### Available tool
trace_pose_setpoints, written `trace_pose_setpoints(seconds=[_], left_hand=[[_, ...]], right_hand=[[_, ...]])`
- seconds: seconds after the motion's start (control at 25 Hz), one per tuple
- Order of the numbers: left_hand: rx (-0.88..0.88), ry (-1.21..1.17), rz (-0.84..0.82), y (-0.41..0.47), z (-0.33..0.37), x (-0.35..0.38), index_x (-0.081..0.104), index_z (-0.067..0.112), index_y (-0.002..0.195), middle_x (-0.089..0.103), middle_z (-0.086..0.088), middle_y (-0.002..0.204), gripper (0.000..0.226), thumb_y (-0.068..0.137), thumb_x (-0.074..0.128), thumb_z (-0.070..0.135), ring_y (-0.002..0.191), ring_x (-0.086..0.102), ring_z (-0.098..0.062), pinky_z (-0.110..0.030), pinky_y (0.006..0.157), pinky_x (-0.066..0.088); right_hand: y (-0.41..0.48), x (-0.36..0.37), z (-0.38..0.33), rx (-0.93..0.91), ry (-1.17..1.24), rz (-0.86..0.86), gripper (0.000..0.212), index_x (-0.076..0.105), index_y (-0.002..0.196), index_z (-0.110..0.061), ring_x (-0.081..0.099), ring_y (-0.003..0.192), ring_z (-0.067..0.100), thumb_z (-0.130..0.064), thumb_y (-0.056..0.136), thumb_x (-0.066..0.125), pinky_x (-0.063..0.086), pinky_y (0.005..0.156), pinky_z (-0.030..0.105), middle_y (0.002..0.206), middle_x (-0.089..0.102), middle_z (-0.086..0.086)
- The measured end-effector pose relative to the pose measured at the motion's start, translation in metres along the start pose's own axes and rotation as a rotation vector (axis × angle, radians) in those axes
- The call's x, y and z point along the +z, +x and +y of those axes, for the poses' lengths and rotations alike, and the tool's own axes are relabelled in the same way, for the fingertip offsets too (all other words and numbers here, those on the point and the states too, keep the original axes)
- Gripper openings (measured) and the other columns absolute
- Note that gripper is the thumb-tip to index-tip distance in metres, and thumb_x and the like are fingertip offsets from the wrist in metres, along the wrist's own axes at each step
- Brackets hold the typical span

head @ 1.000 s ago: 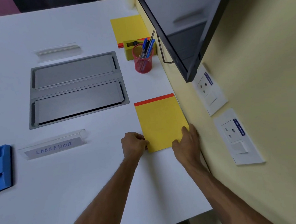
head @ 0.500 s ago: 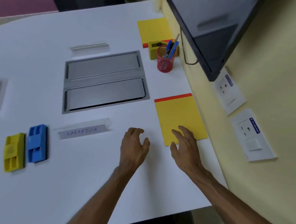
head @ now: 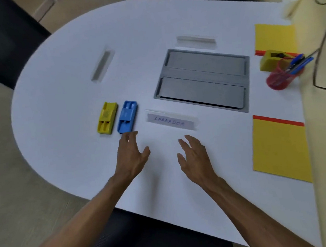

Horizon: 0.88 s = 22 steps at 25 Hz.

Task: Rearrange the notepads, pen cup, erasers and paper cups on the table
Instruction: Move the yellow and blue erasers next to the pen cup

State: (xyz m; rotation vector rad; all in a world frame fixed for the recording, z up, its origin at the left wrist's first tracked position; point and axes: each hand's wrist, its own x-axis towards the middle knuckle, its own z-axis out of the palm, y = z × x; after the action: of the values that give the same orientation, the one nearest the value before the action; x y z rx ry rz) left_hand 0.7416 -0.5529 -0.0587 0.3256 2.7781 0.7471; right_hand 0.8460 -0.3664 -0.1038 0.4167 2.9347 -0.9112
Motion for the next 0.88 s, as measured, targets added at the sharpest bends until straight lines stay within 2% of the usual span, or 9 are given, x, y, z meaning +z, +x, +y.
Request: trace_pose_setpoints(seconds=[0.08,0.2,0.44,0.6,0.72,0.88], left_hand=[[-0.053,0.017,0.028,0.013,-0.019,-0.001,0.033,0.005,0.148,0.031,-0.017,0.155,0.075,0.089,0.07,0.032,0.141,0.033,-0.033,-0.046,0.109,0.038],[-0.086,-0.011,0.039,0.031,-0.041,0.01,0.024,0.006,0.153,0.021,-0.017,0.16,0.084,0.088,0.07,0.032,0.146,0.024,-0.033,-0.047,0.115,0.034],[-0.09,-0.08,0.09,0.057,-0.054,0.033,0.019,0.006,0.155,0.015,-0.012,0.164,0.088,0.088,0.07,0.032,0.151,0.015,-0.027,-0.042,0.121,0.025],[-0.098,-0.02,0.132,0.08,-0.056,0.042,0.023,0.005,0.153,0.026,-0.015,0.158,0.085,0.088,0.069,0.035,0.145,0.026,-0.03,-0.041,0.119,0.03],[-0.091,0.092,0.249,0.099,-0.054,0.045,0.036,0.004,0.145,0.043,-0.016,0.144,0.073,0.086,0.068,0.033,0.132,0.039,-0.034,-0.044,0.109,0.035],[-0.181,0.154,0.296,0.119,-0.05,0.044,0.04,0.008,0.142,0.052,-0.014,0.135,0.063,0.089,0.065,0.03,0.124,0.043,-0.033,-0.041,0.099,0.035]], right_hand=[[0.018,0.023,-0.012,-0.077,-0.075,-0.076,0.059,0.029,0.154,-0.01,0.015,0.152,0.028,-0.031,0.102,0.046,0.011,0.122,0.04,0.163,0.019,0.014],[0.035,0.059,-0.011,-0.156,-0.247,-0.136,0.066,0.011,0.158,-0.016,-0.005,0.153,0.025,-0.042,0.103,0.037,0.004,0.124,0.049,0.166,0.0,0.009],[0.042,0.092,-0.007,-0.129,-0.444,-0.086,0.069,0.004,0.159,-0.023,-0.008,0.153,0.026,-0.06,0.102,0.017,0.004,0.121,0.056,0.166,-0.002,0.006],[0.04,0.096,-0.008,-0.127,-0.468,-0.051,0.07,0.003,0.159,-0.023,-0.006,0.153,0.026,-0.061,0.102,0.018,0.009,0.12,0.056,0.166,-0.002,0.007],[0.041,0.097,-0.008,-0.124,-0.471,-0.044,0.07,0.004,0.159,-0.023,-0.006,0.153,0.026,-0.061,0.101,0.02,0.009,0.12,0.056,0.166,-0.001,0.006],[0.042,0.098,-0.008,-0.116,-0.472,-0.046,0.07,0.005,0.159,-0.025,-0.006,0.153,0.026,-0.061,0.101,0.021,0.009,0.12,0.056,0.166,-0.001,0.006]])
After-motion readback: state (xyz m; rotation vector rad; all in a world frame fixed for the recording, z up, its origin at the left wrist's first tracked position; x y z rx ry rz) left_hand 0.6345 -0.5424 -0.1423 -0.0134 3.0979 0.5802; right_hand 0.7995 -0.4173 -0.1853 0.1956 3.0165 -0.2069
